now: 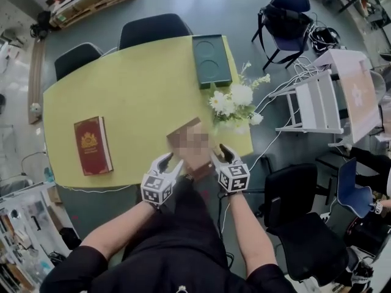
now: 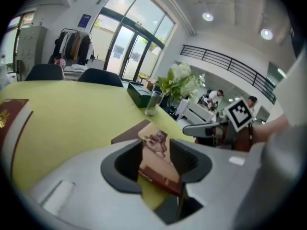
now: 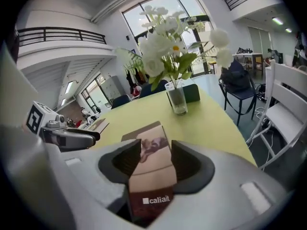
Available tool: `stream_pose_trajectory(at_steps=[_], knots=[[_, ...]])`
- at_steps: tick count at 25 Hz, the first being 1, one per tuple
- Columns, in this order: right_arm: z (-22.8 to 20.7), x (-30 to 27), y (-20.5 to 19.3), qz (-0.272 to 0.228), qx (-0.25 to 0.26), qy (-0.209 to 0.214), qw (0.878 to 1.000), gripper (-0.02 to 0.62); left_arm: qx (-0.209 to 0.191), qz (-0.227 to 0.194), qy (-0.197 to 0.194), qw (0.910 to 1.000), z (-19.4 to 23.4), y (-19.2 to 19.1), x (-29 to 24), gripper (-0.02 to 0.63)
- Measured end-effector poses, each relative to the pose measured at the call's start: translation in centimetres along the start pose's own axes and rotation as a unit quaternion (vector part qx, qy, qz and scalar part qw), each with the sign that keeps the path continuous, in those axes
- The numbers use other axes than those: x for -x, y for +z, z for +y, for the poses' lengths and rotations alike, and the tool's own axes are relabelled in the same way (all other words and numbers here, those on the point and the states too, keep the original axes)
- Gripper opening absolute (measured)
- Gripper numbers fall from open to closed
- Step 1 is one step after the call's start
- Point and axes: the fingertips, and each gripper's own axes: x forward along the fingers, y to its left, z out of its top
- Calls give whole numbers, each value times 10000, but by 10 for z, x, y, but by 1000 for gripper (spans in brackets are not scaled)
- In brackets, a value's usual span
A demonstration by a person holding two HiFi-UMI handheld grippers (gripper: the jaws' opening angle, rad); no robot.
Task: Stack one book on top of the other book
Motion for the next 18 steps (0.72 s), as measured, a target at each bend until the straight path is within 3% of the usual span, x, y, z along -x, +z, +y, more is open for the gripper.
stream_pose_trajectory(at_steps=[8, 18], knots=[[-23, -37, -29, 511, 22, 226, 9984, 228, 635, 384, 86, 9972, 22, -48, -37, 230], [-16, -54, -52, 878, 105, 626, 9941, 229, 1308, 641, 242, 9890, 28, -84, -58, 242]])
